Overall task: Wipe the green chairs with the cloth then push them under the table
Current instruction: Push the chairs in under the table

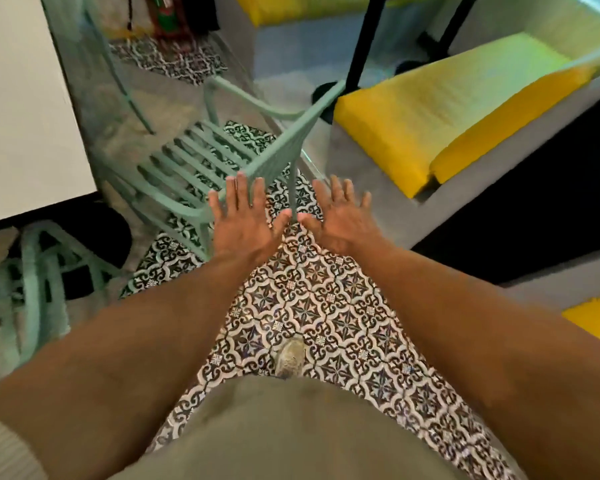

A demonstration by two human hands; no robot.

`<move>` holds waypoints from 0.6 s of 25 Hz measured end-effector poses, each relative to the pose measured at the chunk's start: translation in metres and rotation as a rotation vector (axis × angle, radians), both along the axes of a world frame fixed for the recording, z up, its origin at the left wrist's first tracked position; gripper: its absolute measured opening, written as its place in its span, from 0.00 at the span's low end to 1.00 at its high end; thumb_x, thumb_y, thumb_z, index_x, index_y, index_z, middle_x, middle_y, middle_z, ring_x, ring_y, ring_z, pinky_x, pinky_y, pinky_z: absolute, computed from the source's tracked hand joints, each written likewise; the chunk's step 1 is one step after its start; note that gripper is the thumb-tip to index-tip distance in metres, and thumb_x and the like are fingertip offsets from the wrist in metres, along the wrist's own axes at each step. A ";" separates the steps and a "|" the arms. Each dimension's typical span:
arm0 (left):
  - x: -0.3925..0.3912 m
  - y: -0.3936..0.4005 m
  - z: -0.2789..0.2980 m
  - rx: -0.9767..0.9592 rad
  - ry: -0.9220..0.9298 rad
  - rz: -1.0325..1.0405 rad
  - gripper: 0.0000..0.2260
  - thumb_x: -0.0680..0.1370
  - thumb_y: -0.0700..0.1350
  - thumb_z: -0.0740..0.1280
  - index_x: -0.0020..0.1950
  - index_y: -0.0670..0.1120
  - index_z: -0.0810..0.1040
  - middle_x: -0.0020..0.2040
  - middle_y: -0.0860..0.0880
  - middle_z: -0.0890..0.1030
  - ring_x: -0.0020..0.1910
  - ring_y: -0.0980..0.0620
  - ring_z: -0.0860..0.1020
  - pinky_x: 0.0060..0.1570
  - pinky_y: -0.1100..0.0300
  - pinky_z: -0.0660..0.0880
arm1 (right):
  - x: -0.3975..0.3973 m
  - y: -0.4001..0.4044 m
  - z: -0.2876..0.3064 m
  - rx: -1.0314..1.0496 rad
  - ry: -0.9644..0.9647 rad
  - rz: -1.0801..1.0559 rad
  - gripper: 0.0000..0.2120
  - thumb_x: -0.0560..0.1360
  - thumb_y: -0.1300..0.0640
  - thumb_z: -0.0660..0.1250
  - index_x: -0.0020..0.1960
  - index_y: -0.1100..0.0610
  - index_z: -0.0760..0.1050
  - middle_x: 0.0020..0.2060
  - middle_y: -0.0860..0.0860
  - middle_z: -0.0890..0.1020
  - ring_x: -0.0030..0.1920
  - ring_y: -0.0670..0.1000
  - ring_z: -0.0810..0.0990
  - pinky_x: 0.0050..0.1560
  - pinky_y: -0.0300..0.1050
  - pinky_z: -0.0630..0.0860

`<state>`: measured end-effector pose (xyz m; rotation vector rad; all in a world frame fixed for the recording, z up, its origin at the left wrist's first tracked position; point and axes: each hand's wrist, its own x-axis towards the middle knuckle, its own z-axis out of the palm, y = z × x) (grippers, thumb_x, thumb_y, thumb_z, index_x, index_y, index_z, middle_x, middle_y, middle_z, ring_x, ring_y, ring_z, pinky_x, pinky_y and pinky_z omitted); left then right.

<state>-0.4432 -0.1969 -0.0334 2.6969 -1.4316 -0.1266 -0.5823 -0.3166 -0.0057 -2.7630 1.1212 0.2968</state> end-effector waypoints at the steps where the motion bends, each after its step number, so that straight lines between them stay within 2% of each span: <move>1: 0.011 -0.021 0.005 -0.005 0.001 0.032 0.38 0.76 0.70 0.35 0.79 0.48 0.41 0.78 0.41 0.38 0.76 0.42 0.37 0.72 0.40 0.35 | 0.017 -0.025 0.007 -0.011 -0.022 0.022 0.38 0.77 0.31 0.43 0.79 0.51 0.41 0.78 0.58 0.45 0.77 0.61 0.42 0.72 0.68 0.42; 7: 0.051 -0.099 0.011 0.032 0.068 0.203 0.39 0.75 0.71 0.34 0.79 0.49 0.40 0.77 0.41 0.37 0.76 0.42 0.36 0.71 0.40 0.33 | 0.091 -0.132 0.011 -0.088 -0.041 0.265 0.39 0.76 0.29 0.40 0.78 0.50 0.38 0.78 0.60 0.42 0.77 0.64 0.42 0.71 0.70 0.42; 11: 0.061 -0.129 -0.009 0.062 0.133 0.366 0.40 0.74 0.72 0.35 0.79 0.49 0.41 0.78 0.41 0.39 0.77 0.42 0.39 0.72 0.37 0.38 | 0.130 -0.186 -0.004 -0.080 0.016 0.439 0.40 0.76 0.28 0.41 0.78 0.49 0.35 0.77 0.59 0.38 0.76 0.63 0.37 0.70 0.68 0.38; 13: 0.061 -0.143 -0.021 0.096 0.129 0.469 0.40 0.74 0.72 0.35 0.79 0.48 0.46 0.79 0.41 0.46 0.77 0.41 0.44 0.72 0.35 0.40 | 0.146 -0.218 -0.018 -0.108 0.080 0.543 0.40 0.75 0.28 0.39 0.78 0.49 0.34 0.77 0.59 0.37 0.76 0.64 0.38 0.70 0.69 0.37; 15: 0.057 -0.150 -0.030 0.129 0.080 0.549 0.40 0.75 0.72 0.37 0.76 0.47 0.57 0.76 0.40 0.60 0.75 0.40 0.57 0.71 0.34 0.47 | 0.157 -0.248 -0.034 -0.122 0.156 0.630 0.41 0.73 0.27 0.36 0.78 0.49 0.38 0.77 0.59 0.41 0.76 0.65 0.41 0.71 0.72 0.39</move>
